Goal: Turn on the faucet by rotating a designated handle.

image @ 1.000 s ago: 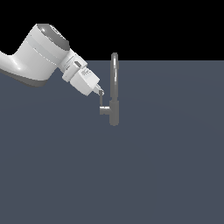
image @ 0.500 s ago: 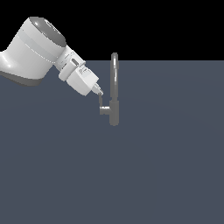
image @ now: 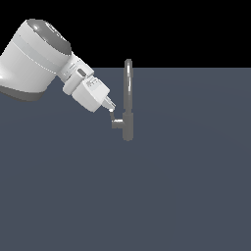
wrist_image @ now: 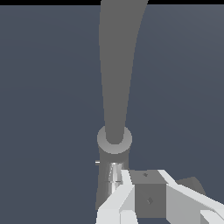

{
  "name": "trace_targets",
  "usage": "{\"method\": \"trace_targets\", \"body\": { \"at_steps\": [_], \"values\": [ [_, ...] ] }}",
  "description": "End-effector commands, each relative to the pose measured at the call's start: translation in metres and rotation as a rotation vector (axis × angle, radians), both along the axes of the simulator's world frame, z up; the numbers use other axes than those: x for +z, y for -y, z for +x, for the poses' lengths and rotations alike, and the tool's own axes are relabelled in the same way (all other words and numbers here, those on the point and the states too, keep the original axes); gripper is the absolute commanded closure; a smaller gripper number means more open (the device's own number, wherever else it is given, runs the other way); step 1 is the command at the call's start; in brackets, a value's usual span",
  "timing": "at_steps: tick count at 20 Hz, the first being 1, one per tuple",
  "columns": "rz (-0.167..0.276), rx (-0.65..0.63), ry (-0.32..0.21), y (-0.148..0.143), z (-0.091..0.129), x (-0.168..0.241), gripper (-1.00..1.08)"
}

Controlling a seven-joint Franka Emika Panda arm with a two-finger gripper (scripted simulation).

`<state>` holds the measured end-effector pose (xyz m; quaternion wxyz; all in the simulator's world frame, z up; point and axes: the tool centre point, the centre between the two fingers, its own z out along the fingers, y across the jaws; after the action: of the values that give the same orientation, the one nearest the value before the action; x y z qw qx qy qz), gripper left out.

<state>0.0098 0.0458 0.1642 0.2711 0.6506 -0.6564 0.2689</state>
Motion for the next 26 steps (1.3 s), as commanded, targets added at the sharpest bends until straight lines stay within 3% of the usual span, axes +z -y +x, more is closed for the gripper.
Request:
{"method": "trace_targets", "body": {
  "at_steps": [1,7,9,21,22,23,26],
  "values": [
    [-0.002,-0.007,-0.018,0.001,-0.015,-0.009,1.08],
    [-0.002,-0.010,-0.020,0.000,-0.034,-0.016,1.08],
    [0.005,-0.007,-0.008,0.000,-0.028,-0.010,1.08],
    [-0.002,-0.010,-0.020,0.000,-0.056,-0.063,1.08],
    [-0.002,-0.010,-0.020,0.000,-0.056,-0.063,1.08],
    [0.031,-0.021,-0.004,-0.001,-0.052,-0.050,1.08],
    [0.022,-0.018,-0.008,-0.001,-0.049,-0.066,1.08]
  ]
}}
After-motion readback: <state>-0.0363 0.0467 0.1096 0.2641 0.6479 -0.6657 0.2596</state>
